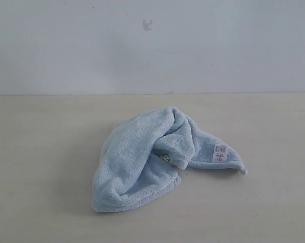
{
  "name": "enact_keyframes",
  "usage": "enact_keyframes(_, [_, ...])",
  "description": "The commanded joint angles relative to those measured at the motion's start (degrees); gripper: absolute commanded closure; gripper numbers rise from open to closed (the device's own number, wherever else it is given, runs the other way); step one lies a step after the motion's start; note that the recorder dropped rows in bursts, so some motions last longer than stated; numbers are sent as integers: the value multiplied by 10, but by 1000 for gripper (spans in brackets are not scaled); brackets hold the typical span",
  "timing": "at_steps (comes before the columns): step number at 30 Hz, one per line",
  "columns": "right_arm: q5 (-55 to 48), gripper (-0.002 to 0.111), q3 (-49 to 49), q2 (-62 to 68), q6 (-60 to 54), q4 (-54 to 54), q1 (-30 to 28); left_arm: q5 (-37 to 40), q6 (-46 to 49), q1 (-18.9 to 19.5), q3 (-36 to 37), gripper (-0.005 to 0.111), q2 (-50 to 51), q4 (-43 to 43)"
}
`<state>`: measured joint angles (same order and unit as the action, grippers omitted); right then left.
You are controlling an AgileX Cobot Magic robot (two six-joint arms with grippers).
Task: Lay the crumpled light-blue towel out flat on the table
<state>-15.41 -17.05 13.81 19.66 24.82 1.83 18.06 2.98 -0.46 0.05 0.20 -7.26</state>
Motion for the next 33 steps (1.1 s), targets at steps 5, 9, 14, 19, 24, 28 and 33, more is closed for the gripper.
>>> enact_keyframes(5, [-128, 107, -17, 1, -25, -31, 0, -5, 1, -2, 0, 103, -2, -3])
enact_keyframes(9, [-202, 107, -53, 2, -50, -116, 0, -5, 1, -2, 0, 103, -2, -3])
enact_keyframes(14, [-212, 107, -54, 34, -226, -349, 0, -5, 1, -2, 0, 103, -2, -3])
enact_keyframes(19, [-184, 107, -54, 89, -382, -498, 0, -5, 1, -2, 0, 103, -2, -3])
enact_keyframes(24, [-90, 107, -56, 134, -371, -498, 0, -5, 1, -2, 0, 103, -2, -3])
enact_keyframes(28, [-130, 107, -93, 226, -367, -498, 0, -5, 1, -2, 0, 103, -2, -3])
enact_keyframes(33, [-205, 107, -178, 437, -398, -511, 0, -5, 1, -2, 0, 103, -2, -3])
